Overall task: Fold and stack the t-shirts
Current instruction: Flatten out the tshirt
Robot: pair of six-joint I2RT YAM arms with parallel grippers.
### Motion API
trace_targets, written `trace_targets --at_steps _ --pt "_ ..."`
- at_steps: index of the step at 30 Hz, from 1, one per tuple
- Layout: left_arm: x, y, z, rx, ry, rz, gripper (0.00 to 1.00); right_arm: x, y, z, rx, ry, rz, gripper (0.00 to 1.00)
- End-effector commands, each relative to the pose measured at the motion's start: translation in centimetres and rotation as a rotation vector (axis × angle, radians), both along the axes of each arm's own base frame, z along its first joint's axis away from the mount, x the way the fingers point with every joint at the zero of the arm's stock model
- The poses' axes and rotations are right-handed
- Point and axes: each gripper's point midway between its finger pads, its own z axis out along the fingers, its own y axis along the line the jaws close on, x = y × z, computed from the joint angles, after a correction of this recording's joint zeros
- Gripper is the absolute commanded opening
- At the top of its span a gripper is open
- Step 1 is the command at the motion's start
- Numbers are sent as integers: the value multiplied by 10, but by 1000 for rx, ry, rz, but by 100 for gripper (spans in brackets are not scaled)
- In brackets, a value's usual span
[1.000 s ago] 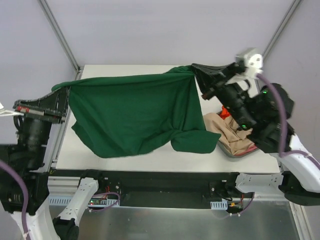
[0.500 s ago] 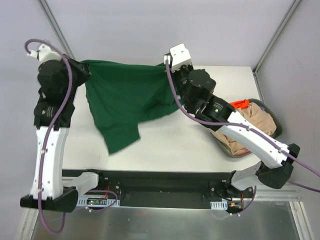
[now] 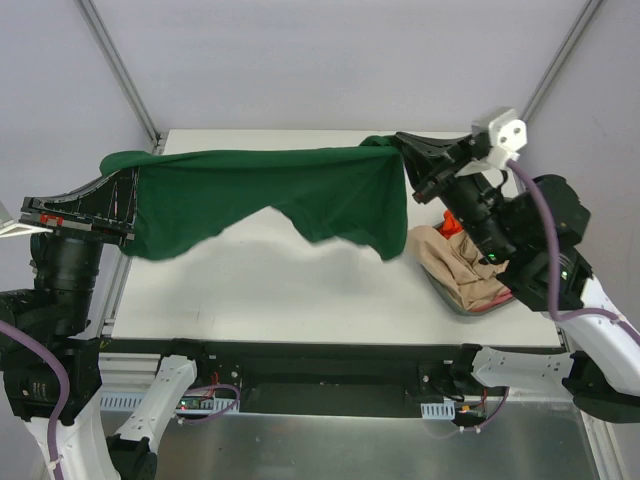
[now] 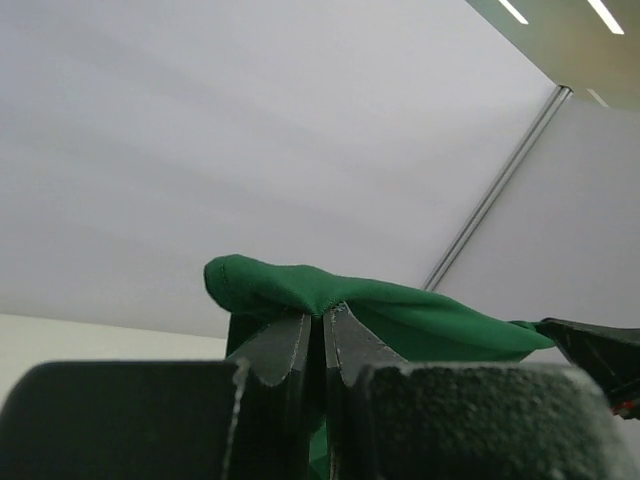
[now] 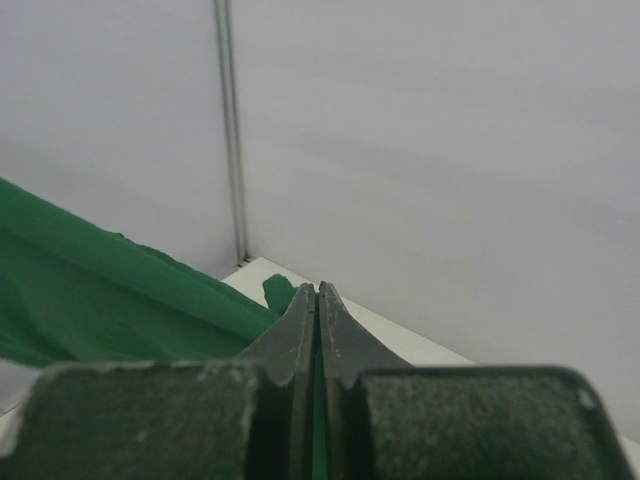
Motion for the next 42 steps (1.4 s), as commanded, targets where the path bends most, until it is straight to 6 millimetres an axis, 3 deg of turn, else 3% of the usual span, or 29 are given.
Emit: trace_targets --at_steps 1,5,9,13,16,17,18,19,20,21,22,23,24,28,30,33,37,42 --pt "-17 4 33 3 -112 19 0 -29 -23 33 87 -30 85 0" --pt "1 5 30 10 -80 36 0 -20 -22 34 56 -25 38 1" --pt "64 21 0 -10 62 148 0 20 -11 11 -31 12 -135 0" --pt "150 52 -57 9 279 353 4 79 14 -38 -143 105 -230 0" --pt "215 71 -115 86 468 496 13 140 35 -104 -174 262 -202 0" --pt "239 75 -140 135 543 527 21 161 45 -131 -194 315 -188 3" --pt "259 76 -167 184 621 539 40 181 52 -159 -220 367 -182 11" --pt "275 75 -189 235 681 532 63 200 55 -183 -233 416 -191 24" --pt "290 73 -212 275 741 523 96 218 63 -215 -267 479 -202 45" --pt "300 74 -231 303 800 523 99 226 67 -233 -301 523 -203 60" --pt "306 75 -244 319 846 532 99 231 68 -239 -314 544 -219 76" --pt "311 78 -256 331 892 548 99 234 68 -244 -331 561 -228 80" --pt "312 81 -264 339 923 564 99 234 68 -244 -337 566 -227 98" --pt "304 81 -287 336 981 566 99 218 63 -246 -334 584 -201 96" --pt "295 78 -298 317 1002 547 99 203 59 -260 -348 623 -171 96" --pt "274 66 -322 274 1048 471 99 173 57 -290 -348 720 -106 96" --pt "239 49 -371 208 1147 377 99 135 60 -343 -337 860 2 96" --pt "201 33 -427 156 1277 289 99 117 58 -396 -389 971 15 96"
